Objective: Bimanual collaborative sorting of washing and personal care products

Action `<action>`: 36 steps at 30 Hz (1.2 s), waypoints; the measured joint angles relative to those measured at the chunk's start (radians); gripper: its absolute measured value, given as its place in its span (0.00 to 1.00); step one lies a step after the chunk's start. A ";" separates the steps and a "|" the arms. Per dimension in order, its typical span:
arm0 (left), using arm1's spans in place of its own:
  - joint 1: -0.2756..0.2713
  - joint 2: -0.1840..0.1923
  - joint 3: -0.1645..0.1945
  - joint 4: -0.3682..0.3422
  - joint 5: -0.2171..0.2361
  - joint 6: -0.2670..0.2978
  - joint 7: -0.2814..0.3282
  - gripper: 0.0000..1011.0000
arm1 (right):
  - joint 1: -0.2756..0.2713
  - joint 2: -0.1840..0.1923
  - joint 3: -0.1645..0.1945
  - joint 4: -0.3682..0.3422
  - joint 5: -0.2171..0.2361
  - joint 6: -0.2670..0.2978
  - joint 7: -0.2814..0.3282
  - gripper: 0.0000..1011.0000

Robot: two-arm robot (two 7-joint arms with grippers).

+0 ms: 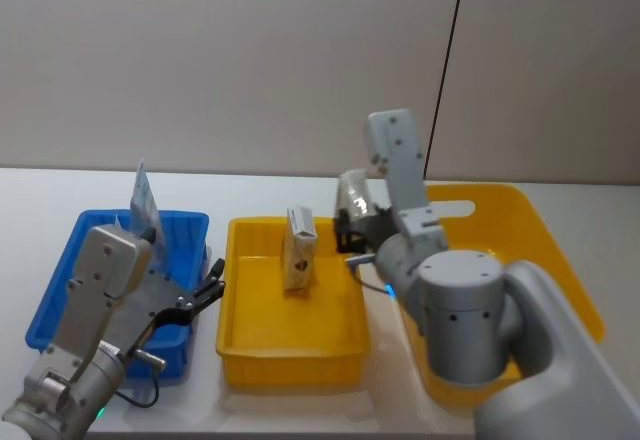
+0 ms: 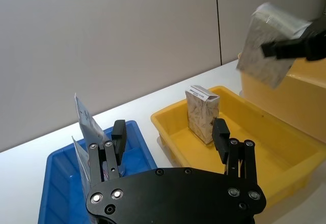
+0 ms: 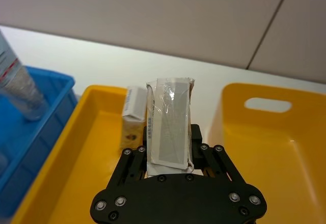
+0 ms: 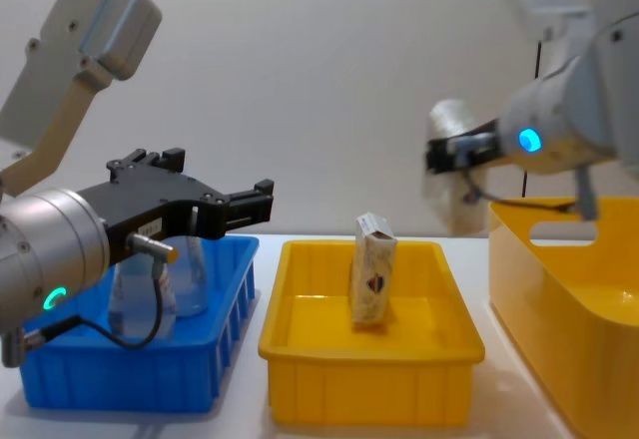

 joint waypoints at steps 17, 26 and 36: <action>0.000 0.000 0.000 0.000 0.000 0.000 0.000 0.99 | -0.127 0.061 0.123 -0.211 -0.047 -0.012 -0.095 0.37; 0.000 0.000 0.000 0.000 0.000 0.000 0.000 0.99 | -0.210 0.085 0.213 -0.281 -0.050 -0.023 -0.127 0.38; 0.000 -0.013 -0.013 0.000 0.002 0.023 0.019 0.99 | -0.283 0.117 0.278 -0.315 -0.030 -0.083 -0.103 0.69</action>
